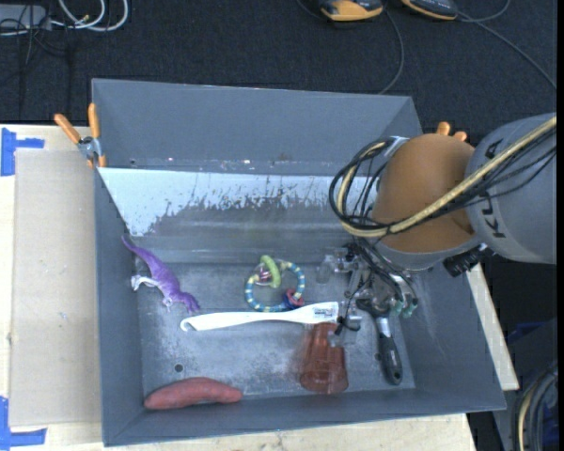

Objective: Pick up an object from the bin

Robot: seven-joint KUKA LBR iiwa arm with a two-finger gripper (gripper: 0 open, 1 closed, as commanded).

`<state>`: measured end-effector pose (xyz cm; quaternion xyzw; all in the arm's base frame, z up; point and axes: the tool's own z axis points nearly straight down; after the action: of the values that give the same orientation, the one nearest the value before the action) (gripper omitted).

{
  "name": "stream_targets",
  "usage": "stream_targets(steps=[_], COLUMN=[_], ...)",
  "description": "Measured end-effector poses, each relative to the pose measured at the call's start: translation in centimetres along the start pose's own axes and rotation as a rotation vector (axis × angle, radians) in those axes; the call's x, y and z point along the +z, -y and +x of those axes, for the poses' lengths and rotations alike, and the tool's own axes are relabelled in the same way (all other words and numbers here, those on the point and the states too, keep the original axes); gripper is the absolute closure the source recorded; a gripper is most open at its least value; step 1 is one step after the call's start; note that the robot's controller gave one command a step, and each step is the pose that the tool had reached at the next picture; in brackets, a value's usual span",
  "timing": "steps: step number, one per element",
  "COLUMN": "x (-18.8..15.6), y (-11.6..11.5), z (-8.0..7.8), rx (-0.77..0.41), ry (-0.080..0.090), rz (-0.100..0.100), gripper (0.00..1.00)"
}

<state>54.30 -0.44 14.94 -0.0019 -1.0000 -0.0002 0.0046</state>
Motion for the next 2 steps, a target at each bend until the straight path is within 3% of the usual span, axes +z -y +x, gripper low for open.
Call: stream_targets(steps=[1, 2], x=[-0.4, 4.3], y=[0.0, -2.0], z=[-0.2, -1.4], rx=[0.000, 0.014], ry=[0.007, 0.010], rz=[0.000, 0.000], gripper=[0.00, 0.00])
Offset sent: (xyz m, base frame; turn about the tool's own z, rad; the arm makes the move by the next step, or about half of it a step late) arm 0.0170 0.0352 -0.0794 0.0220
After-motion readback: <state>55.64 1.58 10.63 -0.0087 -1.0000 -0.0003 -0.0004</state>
